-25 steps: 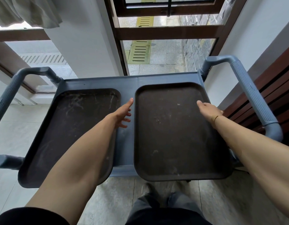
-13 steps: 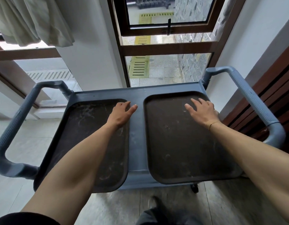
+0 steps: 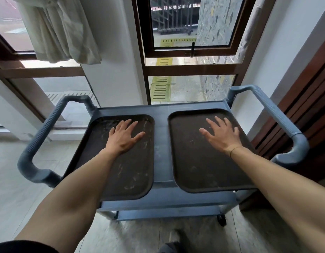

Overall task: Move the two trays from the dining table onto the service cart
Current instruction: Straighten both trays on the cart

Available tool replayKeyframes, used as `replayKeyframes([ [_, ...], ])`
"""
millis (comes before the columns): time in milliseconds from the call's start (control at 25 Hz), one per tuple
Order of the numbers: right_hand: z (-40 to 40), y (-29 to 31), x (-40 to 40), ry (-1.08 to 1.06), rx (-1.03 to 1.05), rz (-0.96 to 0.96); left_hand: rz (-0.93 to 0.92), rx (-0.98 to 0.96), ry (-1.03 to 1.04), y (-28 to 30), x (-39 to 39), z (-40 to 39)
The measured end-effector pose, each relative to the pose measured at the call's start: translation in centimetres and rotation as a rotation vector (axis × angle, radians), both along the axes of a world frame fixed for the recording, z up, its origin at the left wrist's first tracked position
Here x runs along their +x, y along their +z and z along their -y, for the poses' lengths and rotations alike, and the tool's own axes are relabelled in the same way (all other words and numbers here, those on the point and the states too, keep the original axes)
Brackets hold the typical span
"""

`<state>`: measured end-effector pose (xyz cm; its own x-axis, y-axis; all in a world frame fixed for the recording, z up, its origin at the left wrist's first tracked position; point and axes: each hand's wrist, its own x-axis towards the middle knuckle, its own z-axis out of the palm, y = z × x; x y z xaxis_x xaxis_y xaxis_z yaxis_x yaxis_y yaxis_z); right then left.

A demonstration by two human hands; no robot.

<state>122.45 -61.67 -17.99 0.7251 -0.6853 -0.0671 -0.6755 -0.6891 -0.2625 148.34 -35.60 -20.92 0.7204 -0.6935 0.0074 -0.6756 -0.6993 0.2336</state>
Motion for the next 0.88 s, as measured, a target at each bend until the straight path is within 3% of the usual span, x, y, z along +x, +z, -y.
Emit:
replayKeyframes([
  [400, -11.1, -0.7, -1.5, 0.050, 0.022, -0.002, -0.114, -0.074, 0.129, 0.0, -4.4, -12.4],
  [880, -21.9, -1.3, 4.9, 0.244, 0.031, -0.055, -0.136, -0.060, 0.231, -2.0, -2.7, -24.6],
])
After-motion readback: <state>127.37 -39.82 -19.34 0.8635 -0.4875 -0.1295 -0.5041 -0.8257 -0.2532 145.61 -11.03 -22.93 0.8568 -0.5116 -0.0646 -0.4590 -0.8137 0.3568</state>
